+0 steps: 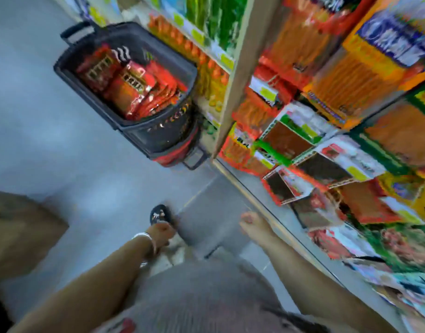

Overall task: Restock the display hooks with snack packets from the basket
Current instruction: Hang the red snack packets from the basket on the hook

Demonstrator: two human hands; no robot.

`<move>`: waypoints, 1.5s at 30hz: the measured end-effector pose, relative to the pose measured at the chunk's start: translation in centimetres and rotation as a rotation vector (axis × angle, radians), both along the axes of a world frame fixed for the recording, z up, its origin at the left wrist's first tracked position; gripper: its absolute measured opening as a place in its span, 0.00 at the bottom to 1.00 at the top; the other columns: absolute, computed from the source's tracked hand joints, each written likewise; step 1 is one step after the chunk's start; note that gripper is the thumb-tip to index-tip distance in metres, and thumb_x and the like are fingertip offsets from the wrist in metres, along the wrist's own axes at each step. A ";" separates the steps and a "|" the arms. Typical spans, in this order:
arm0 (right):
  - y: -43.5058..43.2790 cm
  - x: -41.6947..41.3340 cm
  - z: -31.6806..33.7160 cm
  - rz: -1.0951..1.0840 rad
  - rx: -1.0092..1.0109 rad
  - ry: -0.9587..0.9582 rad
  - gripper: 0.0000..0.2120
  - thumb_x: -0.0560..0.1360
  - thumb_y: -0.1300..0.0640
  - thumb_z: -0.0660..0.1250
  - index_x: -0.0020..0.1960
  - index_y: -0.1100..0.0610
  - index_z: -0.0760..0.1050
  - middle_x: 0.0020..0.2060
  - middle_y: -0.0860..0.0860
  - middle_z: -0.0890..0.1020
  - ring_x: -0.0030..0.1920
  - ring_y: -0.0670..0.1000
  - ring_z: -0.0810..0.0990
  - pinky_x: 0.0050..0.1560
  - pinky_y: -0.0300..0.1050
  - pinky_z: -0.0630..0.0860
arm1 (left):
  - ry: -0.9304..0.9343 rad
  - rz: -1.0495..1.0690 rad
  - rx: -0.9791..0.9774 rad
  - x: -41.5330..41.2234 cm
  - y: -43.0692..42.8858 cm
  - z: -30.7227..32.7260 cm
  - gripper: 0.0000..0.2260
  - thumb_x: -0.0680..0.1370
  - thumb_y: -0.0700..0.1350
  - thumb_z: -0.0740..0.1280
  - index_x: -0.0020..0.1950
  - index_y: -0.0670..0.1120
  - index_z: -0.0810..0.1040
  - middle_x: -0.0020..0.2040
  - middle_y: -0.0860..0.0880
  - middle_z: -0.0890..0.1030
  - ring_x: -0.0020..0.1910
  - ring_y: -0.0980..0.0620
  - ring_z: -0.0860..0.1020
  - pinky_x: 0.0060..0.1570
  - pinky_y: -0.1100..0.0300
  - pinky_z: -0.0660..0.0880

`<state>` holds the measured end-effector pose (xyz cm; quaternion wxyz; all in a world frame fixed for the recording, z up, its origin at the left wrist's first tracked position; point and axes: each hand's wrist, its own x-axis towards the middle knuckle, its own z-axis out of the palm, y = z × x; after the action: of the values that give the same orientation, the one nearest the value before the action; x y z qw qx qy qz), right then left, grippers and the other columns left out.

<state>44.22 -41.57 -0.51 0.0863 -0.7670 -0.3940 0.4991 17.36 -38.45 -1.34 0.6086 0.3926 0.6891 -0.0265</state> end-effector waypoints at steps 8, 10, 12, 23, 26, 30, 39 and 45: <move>4.4 -9.9 -3.0 0.346 -0.326 -0.006 0.04 0.75 0.60 0.63 0.43 0.60 0.75 0.38 0.58 0.77 0.38 0.51 0.73 0.43 0.49 0.72 | 0.091 0.248 -0.055 -13.2 3.4 -1.9 0.10 0.76 0.40 0.65 0.34 0.47 0.76 0.39 0.42 0.80 0.40 0.45 0.78 0.52 0.52 0.75; 7.2 -12.1 -2.8 0.321 -0.316 -0.015 0.10 0.76 0.62 0.61 0.46 0.70 0.75 0.42 0.68 0.78 0.38 0.52 0.74 0.41 0.47 0.71 | 0.062 0.282 -0.065 -15.9 5.4 -1.6 0.10 0.77 0.39 0.64 0.35 0.46 0.76 0.37 0.44 0.78 0.37 0.46 0.76 0.47 0.55 0.75; 10.3 -14.2 -2.4 0.261 -0.278 -0.007 0.10 0.77 0.62 0.60 0.49 0.69 0.75 0.41 0.65 0.78 0.39 0.54 0.76 0.45 0.50 0.74 | 0.055 0.335 -0.092 -18.3 7.6 -1.2 0.12 0.78 0.36 0.61 0.35 0.44 0.74 0.35 0.45 0.74 0.32 0.48 0.71 0.33 0.63 0.72; 27.9 -22.7 0.2 -0.132 -0.025 0.289 0.05 0.79 0.60 0.60 0.54 0.55 0.72 0.39 0.52 0.80 0.33 0.47 0.77 0.31 0.34 0.71 | 0.028 0.425 -0.014 -24.0 20.4 0.6 0.06 0.79 0.40 0.60 0.53 0.43 0.75 0.48 0.44 0.78 0.38 0.50 0.76 0.33 0.63 0.65; 32.9 -23.8 -0.3 -0.176 0.000 0.345 0.04 0.79 0.57 0.61 0.51 0.51 0.74 0.41 0.51 0.81 0.36 0.47 0.79 0.36 0.38 0.73 | 0.016 0.438 0.075 -24.2 25.6 0.6 0.08 0.79 0.39 0.59 0.55 0.43 0.77 0.47 0.46 0.79 0.37 0.53 0.76 0.34 0.63 0.68; 39.7 -24.7 -1.8 -0.207 -0.036 0.350 0.04 0.79 0.56 0.61 0.53 0.51 0.74 0.41 0.50 0.82 0.36 0.45 0.80 0.36 0.38 0.75 | -0.046 0.432 0.158 -24.0 33.1 1.3 0.09 0.79 0.40 0.59 0.56 0.46 0.77 0.50 0.49 0.80 0.44 0.54 0.79 0.40 0.64 0.72; 53.0 -28.1 -8.7 -0.316 -0.117 0.362 0.07 0.79 0.59 0.62 0.57 0.54 0.69 0.43 0.50 0.79 0.39 0.46 0.78 0.39 0.38 0.74 | -0.236 0.266 0.281 -21.9 49.8 0.0 0.06 0.78 0.44 0.63 0.51 0.55 0.76 0.52 0.55 0.80 0.49 0.59 0.79 0.45 0.67 0.74; 58.1 -30.6 -14.9 -0.543 -0.115 0.297 0.13 0.77 0.54 0.66 0.60 0.55 0.71 0.45 0.52 0.78 0.43 0.52 0.77 0.48 0.48 0.75 | -0.190 0.247 0.204 -21.7 54.9 -5.2 0.05 0.79 0.43 0.64 0.51 0.52 0.76 0.48 0.60 0.78 0.39 0.71 0.77 0.37 0.77 0.71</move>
<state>13.65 16.49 -15.40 0.2295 -0.7663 -0.1292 0.5860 -4.36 16.41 -6.58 0.6266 0.3655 0.6705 0.1558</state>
